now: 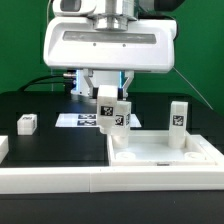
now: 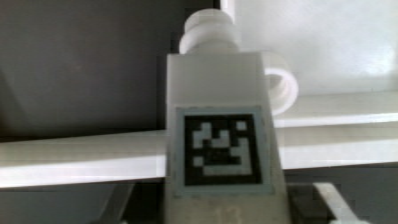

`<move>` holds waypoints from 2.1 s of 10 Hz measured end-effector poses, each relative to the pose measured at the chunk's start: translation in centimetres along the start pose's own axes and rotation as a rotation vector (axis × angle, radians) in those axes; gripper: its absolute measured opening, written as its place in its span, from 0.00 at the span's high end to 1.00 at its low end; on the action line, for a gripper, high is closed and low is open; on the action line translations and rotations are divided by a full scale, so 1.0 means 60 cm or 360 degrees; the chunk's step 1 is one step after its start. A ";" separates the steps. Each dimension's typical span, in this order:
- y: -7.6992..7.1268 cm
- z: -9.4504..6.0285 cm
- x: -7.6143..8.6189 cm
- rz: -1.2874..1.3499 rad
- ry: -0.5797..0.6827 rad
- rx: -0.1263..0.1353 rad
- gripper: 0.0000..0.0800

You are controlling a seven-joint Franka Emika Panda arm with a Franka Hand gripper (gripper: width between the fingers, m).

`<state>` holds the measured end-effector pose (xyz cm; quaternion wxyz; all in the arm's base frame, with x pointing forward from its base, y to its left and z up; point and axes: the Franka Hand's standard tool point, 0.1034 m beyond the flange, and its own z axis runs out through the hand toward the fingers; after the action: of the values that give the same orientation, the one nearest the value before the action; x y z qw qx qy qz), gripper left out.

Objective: Assemble square table

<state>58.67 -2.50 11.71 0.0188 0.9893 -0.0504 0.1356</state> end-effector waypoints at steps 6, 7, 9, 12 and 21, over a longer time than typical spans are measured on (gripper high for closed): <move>-0.135 -0.010 0.014 0.0122 0.0049 0.0071 0.64; -0.130 -0.009 0.015 0.0125 0.0088 0.0065 0.64; -0.132 -0.011 0.023 0.0105 0.0314 0.0056 0.64; -0.163 0.000 0.008 0.0067 0.0636 0.0047 0.64; -0.228 0.021 0.008 0.0003 0.0583 0.0084 0.64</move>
Offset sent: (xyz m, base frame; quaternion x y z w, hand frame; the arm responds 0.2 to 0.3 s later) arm 0.0237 0.0651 0.0091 -0.0083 0.0039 0.0453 0.9989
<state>60.92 10.99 10.32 0.0016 0.9482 -0.0434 0.3148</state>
